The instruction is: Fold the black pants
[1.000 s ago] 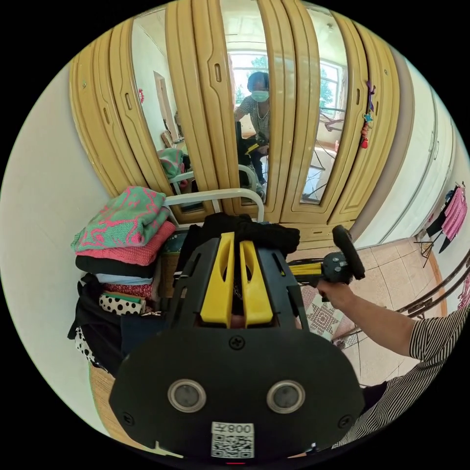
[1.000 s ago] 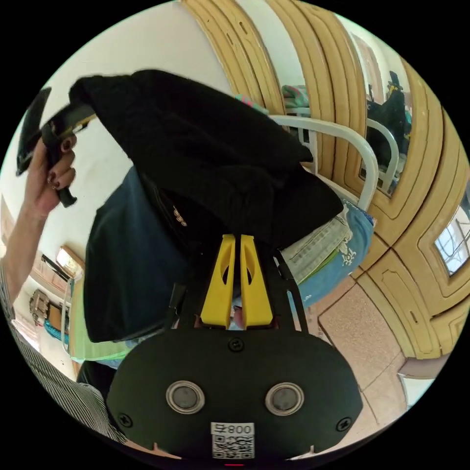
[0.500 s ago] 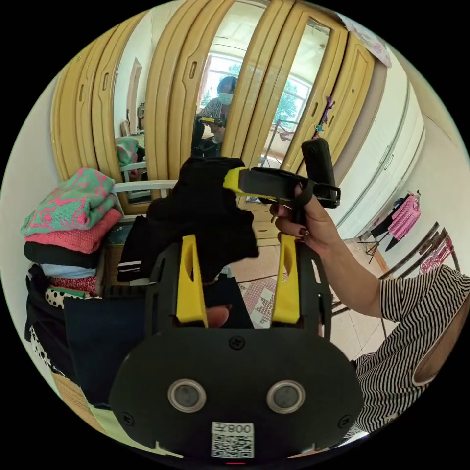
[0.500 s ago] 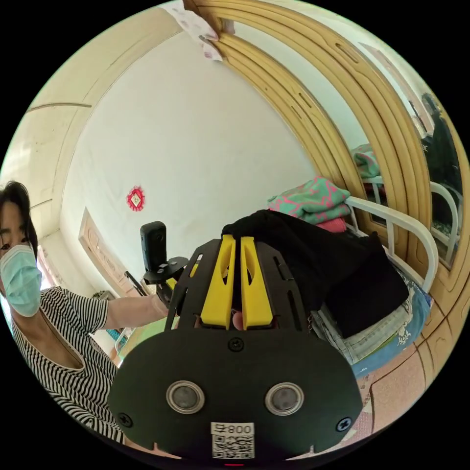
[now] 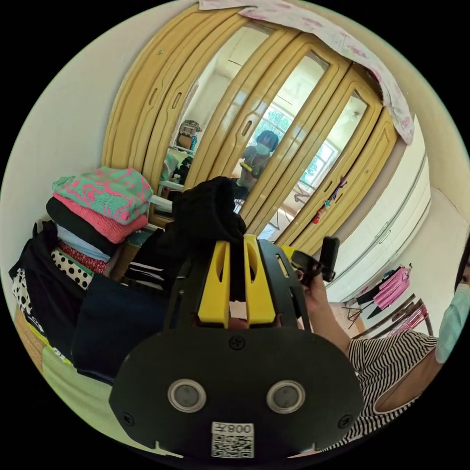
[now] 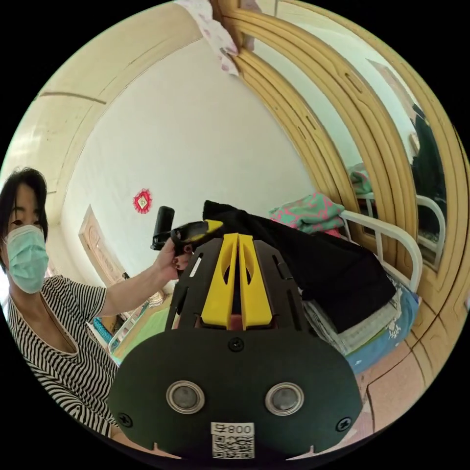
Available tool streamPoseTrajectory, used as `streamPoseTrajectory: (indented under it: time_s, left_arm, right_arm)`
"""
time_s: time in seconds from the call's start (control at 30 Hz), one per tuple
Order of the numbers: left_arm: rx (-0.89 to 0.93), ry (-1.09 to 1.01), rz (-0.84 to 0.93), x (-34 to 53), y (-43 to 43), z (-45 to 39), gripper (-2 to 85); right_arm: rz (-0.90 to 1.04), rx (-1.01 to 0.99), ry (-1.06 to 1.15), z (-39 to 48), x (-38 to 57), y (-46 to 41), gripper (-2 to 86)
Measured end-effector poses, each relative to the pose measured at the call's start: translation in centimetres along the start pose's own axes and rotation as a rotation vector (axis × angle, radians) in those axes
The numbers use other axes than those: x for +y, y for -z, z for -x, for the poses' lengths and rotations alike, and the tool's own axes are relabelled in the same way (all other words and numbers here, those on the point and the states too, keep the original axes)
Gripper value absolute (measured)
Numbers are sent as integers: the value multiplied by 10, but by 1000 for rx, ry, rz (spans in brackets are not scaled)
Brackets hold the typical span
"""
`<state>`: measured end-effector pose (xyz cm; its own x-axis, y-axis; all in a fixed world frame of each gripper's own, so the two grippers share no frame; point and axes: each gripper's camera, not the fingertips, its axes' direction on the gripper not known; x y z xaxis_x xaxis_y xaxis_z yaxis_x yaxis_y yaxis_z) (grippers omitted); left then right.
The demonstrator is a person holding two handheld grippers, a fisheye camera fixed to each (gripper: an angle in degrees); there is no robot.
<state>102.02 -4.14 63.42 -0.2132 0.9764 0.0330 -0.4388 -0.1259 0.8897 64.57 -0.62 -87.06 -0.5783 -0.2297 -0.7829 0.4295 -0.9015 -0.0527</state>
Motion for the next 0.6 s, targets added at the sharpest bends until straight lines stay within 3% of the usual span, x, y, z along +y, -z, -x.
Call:
streamPoseTrajectory:
  time_s: [0.13,0.3,0.47,0.6]
  left_arm:
    - [81,15,-108,-55,70,-19,42]
    - [134,-64,-198,-134,172,-84,39]
    - [151,-131,-228,-189,250,-151,38]
    - [158,-193,-253,-231,318,-214,36]
  right_arm:
    - [134,248,-149,-13,51,-16,87]
    - [208,324,-240,-1,78,-48,150]
    - [237,446,-110,51,75,-72,177]
    - [239,682,13,98,72,-86,196]
